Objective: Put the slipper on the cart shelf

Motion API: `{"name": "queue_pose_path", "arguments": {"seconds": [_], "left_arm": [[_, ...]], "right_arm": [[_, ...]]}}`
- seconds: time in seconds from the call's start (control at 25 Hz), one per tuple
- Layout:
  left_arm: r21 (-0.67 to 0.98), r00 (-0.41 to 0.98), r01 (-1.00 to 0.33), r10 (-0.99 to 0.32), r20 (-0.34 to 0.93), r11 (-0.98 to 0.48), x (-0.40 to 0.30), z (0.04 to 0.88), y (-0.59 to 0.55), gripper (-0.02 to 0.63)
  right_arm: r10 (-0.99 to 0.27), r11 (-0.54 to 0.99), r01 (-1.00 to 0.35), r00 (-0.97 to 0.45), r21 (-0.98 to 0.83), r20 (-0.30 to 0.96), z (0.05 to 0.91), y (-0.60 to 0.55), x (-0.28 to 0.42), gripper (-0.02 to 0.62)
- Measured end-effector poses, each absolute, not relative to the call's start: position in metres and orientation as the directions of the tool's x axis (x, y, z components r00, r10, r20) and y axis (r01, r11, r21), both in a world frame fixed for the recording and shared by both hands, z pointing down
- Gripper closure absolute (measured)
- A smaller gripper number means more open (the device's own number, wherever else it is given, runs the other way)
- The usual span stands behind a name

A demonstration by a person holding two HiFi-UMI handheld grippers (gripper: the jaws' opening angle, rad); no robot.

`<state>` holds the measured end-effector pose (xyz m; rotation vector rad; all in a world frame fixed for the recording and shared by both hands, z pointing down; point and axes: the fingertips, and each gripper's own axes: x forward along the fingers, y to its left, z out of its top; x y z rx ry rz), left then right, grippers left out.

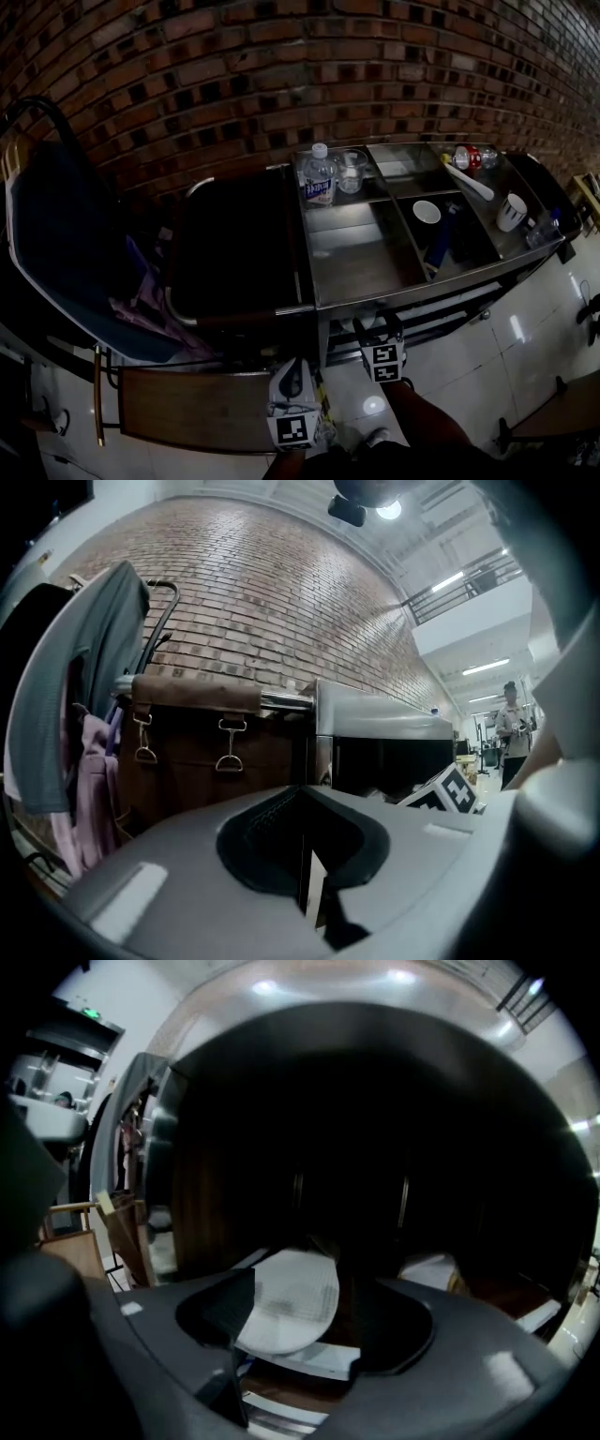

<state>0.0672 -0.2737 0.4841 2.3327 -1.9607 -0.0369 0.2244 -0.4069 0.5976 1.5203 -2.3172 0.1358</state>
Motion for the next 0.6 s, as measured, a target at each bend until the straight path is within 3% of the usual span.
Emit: {"name": "queue_pose_path", "arguments": {"seconds": [0.16,0.48,0.6], "left_arm": [[0.085,0.172,-0.982,-0.984,0.056,-0.167,0.072,0.486,-0.270,0.591],[0.032,0.196,-0.980,-0.981,0.012,-0.195,0.090,0.461,-0.268,0.591],[0.042,0.200,-0.979,-0.980,0.004,-0.200,0.097,0.456,-0.268,0.591]], "right_arm": [[-0.880,0.428,-0.895,-0.382,0.122,0.283,0.566,-0.382,0.227,0.305],[-0.895,0.434,-0.897,-0.417,0.089,0.161,0.510,-0.329,0.224,0.574],[-0.890,0.441,-0.895,-0.425,0.072,0.167,0.510,-0.316,0.225,0.594]]}}
